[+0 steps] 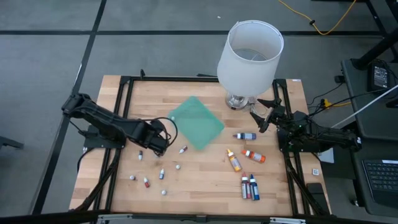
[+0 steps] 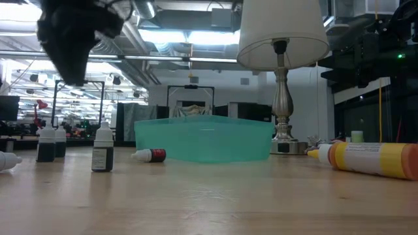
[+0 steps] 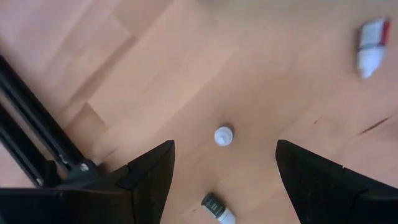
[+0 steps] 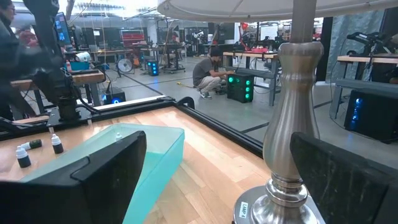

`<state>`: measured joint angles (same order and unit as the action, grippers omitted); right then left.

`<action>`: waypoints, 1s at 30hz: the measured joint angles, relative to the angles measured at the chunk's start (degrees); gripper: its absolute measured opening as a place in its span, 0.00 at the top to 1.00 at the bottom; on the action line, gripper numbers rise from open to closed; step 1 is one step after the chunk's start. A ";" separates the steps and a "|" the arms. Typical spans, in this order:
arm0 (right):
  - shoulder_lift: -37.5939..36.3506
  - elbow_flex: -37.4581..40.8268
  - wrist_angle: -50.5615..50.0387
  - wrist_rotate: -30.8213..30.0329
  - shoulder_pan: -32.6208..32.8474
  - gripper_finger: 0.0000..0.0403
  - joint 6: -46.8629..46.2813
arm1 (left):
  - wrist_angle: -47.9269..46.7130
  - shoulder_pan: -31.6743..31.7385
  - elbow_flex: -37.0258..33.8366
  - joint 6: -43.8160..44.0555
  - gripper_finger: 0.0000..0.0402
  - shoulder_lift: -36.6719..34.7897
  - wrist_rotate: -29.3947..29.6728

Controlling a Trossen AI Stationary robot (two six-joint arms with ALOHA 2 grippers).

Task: Pick & Place food coloring
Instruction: Put the top left small black food coloring bottle into the green bin

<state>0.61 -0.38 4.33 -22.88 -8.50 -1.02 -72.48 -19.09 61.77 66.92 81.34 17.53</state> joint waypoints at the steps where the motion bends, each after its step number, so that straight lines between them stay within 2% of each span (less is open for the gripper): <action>1: 0.00 0.00 0.00 0.00 0.00 0.02 0.00 | 1.09 0.00 -1.26 -0.18 0.32 -0.02 -0.40; 17: 0.01 0.00 0.01 0.01 0.01 0.02 0.00 | 15.80 0.37 -14.41 -5.27 0.32 0.02 -2.75; 30: 0.00 0.00 0.01 0.00 0.01 0.02 0.00 | 23.35 1.62 -19.22 -8.24 0.32 0.04 -3.86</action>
<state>0.61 -0.38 4.34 -22.89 -8.49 -1.02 -49.12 -17.47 42.54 58.68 81.38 13.67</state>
